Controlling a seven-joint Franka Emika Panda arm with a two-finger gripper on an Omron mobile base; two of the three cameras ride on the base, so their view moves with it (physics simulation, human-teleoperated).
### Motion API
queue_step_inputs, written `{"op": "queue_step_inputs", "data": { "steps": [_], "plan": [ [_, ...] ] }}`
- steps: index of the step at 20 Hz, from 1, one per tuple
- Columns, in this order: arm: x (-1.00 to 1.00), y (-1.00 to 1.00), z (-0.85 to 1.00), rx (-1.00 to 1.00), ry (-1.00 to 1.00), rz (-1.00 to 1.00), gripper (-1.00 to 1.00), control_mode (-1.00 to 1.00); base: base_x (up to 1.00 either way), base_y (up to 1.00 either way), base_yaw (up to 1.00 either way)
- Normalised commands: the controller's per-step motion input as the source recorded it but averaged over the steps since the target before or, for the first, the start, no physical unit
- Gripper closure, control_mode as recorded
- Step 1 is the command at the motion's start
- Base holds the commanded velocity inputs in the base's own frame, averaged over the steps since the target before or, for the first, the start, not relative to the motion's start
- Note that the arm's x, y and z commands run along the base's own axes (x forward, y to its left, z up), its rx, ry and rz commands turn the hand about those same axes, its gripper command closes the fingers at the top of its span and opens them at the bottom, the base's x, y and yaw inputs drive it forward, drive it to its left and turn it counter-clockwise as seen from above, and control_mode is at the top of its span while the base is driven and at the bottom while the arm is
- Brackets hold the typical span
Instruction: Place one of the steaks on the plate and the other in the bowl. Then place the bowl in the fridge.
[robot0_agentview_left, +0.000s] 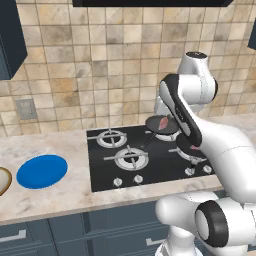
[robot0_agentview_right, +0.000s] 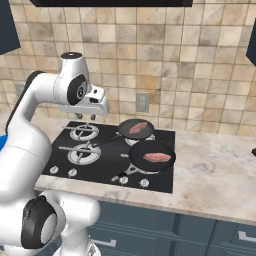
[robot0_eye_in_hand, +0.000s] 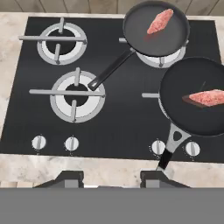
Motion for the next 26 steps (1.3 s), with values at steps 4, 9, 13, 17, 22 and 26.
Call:
{"op": "queue_step_inputs", "data": {
  "steps": [4,9,13,17,22,26],
  "plan": [
    [-0.31,0.00,0.00,0.00,-0.09,0.00,-1.00,-1.00,0.00,0.00,0.00],
    [-0.31,0.12,0.00,0.00,-0.12,0.00,-1.00,-1.00,0.00,0.00,0.00],
    [-0.43,-0.06,0.00,0.01,-0.04,-0.04,-1.00,-1.00,0.00,0.00,0.00],
    [-0.29,-0.25,0.00,0.04,0.05,-0.23,-1.00,-1.00,0.00,0.00,0.00],
    [-0.16,-0.47,-0.04,0.06,0.05,-0.31,-1.00,-1.00,0.00,0.00,0.00],
    [-0.05,-0.54,-0.12,0.07,0.00,-0.34,-1.00,-1.00,0.00,0.00,0.00]
  ]
}}
